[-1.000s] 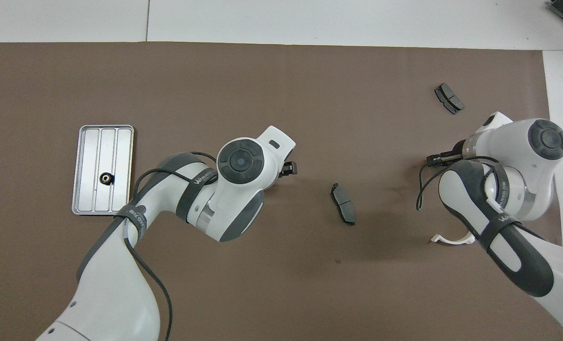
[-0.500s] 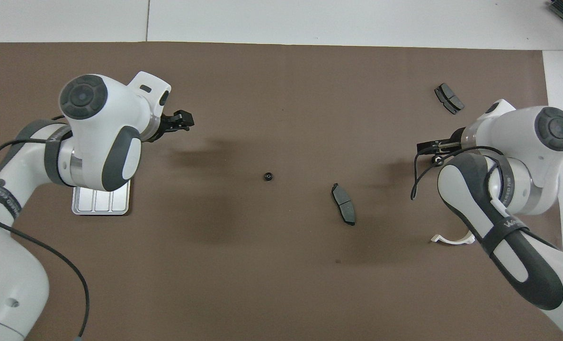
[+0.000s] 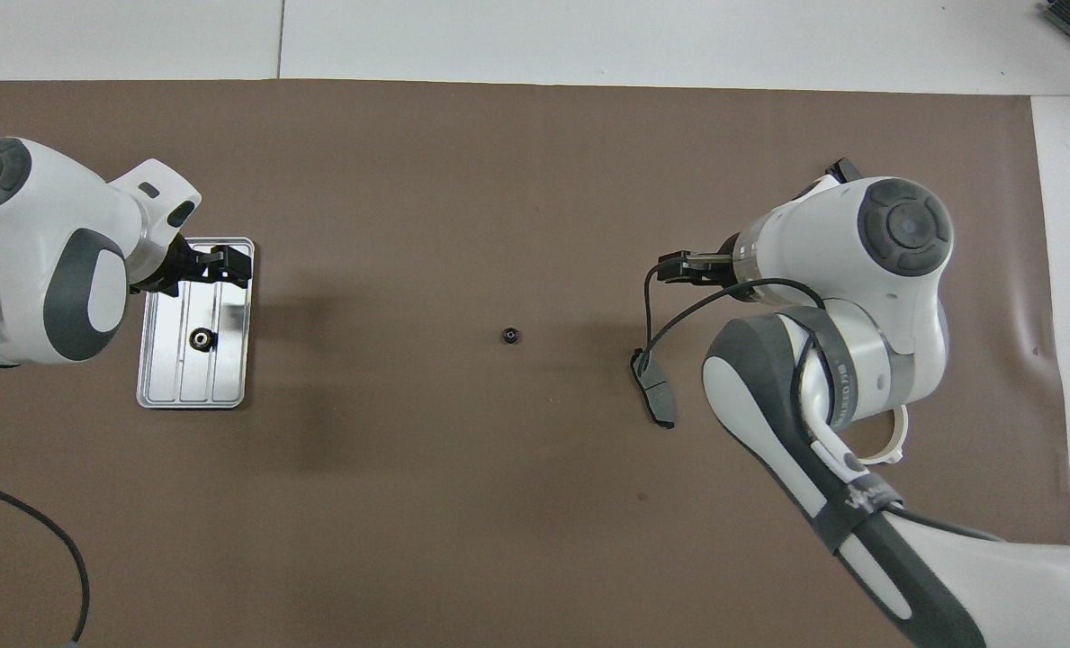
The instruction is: Place bearing gear from tray to pile
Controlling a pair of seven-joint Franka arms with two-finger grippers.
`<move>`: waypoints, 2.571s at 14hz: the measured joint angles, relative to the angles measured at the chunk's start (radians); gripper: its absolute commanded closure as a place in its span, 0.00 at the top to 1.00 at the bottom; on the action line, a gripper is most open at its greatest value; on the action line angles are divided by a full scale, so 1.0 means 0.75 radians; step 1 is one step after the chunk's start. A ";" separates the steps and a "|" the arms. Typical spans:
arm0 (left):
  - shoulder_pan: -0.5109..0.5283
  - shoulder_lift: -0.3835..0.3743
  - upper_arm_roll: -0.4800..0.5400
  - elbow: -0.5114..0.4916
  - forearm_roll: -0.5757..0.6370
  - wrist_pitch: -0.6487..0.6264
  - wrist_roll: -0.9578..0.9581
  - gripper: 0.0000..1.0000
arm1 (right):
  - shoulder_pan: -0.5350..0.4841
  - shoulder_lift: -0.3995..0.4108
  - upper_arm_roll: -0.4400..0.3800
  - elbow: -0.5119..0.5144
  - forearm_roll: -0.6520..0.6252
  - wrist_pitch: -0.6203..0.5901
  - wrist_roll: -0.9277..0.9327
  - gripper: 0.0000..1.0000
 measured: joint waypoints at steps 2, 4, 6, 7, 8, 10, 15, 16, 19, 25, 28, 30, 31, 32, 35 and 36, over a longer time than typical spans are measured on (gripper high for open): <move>0.038 -0.018 0.000 -0.059 0.000 0.008 0.059 0.87 | 0.013 0.028 0.140 0.049 -0.158 0.000 0.259 1.00; 0.052 -0.044 0.000 -0.142 0.000 0.054 0.074 0.84 | 0.032 0.095 0.258 0.105 -0.309 0.000 0.485 1.00; 0.052 -0.066 -0.002 -0.216 0.000 0.112 0.074 0.79 | 0.057 0.183 0.323 0.156 -0.431 0.000 0.634 1.00; 0.052 -0.073 -0.003 -0.234 0.000 0.124 0.073 0.76 | 0.077 0.232 0.337 0.183 -0.491 0.000 0.705 1.00; 0.052 -0.079 -0.002 -0.245 0.000 0.131 0.072 0.72 | 0.100 0.285 0.347 0.212 -0.557 0.000 0.778 1.00; 0.064 -0.085 -0.002 -0.254 0.000 0.137 0.072 0.67 | 0.138 0.404 0.374 0.280 -0.679 0.000 0.908 1.00; 0.079 -0.094 -0.002 -0.273 0.000 0.142 0.073 0.56 | 0.159 0.504 0.400 0.319 -0.707 0.002 0.931 0.91; 0.079 -0.096 -0.002 -0.282 0.000 0.156 0.073 0.55 | 0.160 0.507 0.400 0.319 -0.707 0.002 0.931 0.86; 0.079 -0.098 -0.003 -0.314 0.000 0.210 0.073 0.50 | 0.161 0.514 0.401 0.312 -0.721 0.001 0.931 0.69; 0.079 -0.102 -0.004 -0.330 0.000 0.223 0.073 0.32 | 0.163 0.524 0.402 0.304 -0.738 0.010 0.931 0.59; 0.079 -0.103 -0.004 -0.330 0.000 0.223 0.073 0.20 | 0.163 0.524 0.403 0.300 -0.739 0.015 0.933 0.59; 0.079 -0.103 -0.004 -0.330 0.000 0.223 0.073 0.13 | 0.163 0.524 0.403 0.291 -0.743 0.032 0.938 0.57; 0.079 -0.103 -0.004 -0.330 0.000 0.223 0.073 0.12 | 0.163 0.525 0.403 0.286 -0.744 0.034 0.939 0.49; 0.079 -0.104 -0.004 -0.330 0.000 0.225 0.073 0.08 | 0.163 0.525 0.403 0.282 -0.744 0.034 0.941 0.38; 0.079 -0.106 -0.004 -0.309 0.000 0.238 0.073 0.00 | 0.162 0.519 0.403 0.283 -0.748 0.034 0.943 0.00; 0.079 -0.106 -0.004 -0.287 0.000 0.238 0.073 0.00 | 0.162 0.519 0.403 0.283 -0.749 0.034 0.950 0.00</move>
